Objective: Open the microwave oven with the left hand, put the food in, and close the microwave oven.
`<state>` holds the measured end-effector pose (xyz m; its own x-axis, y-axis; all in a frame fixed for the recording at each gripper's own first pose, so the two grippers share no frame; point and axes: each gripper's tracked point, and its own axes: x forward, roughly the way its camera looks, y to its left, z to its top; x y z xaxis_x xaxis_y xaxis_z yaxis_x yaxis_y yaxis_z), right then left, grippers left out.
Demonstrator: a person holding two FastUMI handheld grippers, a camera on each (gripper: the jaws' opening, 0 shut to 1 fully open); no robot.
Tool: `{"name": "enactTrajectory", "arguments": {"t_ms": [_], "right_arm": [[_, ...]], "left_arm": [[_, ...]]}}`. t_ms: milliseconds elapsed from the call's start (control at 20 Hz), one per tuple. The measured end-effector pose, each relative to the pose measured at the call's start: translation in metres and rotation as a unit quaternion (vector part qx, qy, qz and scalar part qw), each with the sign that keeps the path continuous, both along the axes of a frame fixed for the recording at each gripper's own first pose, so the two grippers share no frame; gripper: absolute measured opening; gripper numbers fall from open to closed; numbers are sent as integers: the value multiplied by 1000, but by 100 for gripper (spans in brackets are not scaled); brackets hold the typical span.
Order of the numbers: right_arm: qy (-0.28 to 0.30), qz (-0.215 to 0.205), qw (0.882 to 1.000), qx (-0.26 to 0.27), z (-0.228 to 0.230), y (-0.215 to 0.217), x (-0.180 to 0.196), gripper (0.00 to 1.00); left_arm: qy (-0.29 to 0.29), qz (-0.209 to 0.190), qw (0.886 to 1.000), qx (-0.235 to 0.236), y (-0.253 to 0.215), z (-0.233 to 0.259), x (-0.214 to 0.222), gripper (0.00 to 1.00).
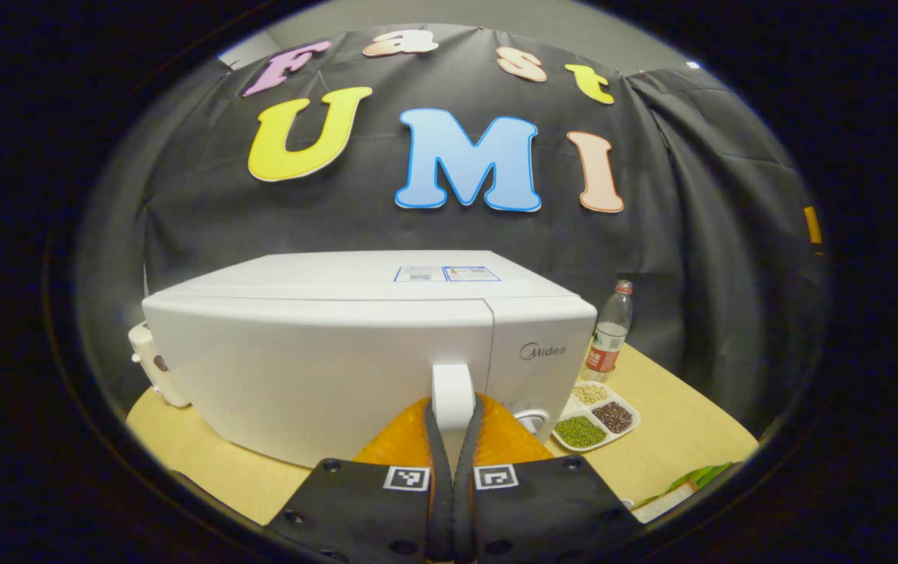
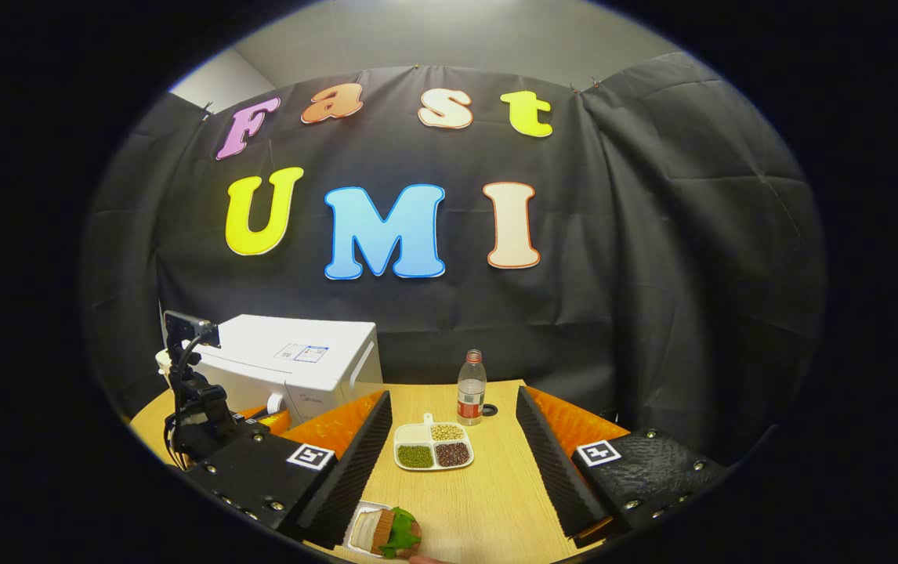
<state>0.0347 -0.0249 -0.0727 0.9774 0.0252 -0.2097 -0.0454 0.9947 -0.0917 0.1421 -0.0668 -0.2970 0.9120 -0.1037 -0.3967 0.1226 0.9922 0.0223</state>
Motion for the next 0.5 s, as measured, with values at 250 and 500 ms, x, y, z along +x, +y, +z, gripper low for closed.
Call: {"name": "enactTrajectory", "arguments": {"t_ms": [250, 500], "right_arm": [[-10, 1, 1000, 1, 5, -3, -7, 96], [-14, 30, 999, 15, 6, 26, -13, 96]], "left_arm": [[4, -20, 999, 27, 9, 7, -54, 7], [28, -46, 998, 32, 33, 13, -112, 6]]}}
